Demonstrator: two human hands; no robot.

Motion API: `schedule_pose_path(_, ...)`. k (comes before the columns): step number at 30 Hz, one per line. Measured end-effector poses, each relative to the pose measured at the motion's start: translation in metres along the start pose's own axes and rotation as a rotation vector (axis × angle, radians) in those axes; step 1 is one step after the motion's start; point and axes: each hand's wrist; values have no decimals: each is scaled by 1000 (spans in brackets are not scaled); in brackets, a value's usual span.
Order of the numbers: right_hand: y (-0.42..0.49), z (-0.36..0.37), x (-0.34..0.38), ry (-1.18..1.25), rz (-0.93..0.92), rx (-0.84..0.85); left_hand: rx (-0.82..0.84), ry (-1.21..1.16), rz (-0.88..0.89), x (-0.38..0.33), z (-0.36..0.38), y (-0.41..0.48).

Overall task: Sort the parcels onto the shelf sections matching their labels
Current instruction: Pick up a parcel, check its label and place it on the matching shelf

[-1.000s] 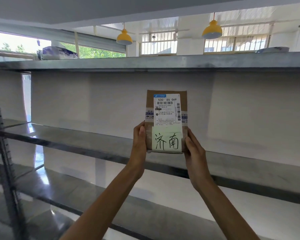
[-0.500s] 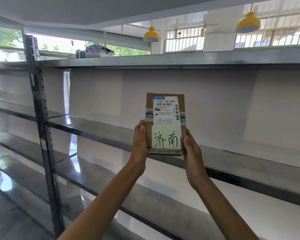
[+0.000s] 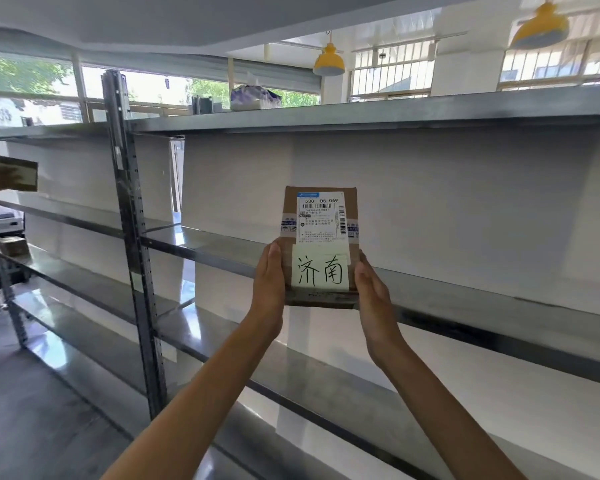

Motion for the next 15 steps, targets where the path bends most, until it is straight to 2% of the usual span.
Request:
schedule_pose_path(8, -3, 57, -4, 17, -3, 46, -56, 22, 16, -10, -61, 13)
schedule_pose_path(15, -7, 91, -6, 56, -7, 53, -14, 13, 2, -16, -96, 14)
Point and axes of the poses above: each hand's wrist, its own y-axis towards the middle knuckle, its own z-axis out of the palm, x = y × z, and after that the axes turned 1 degree about z, right-handed
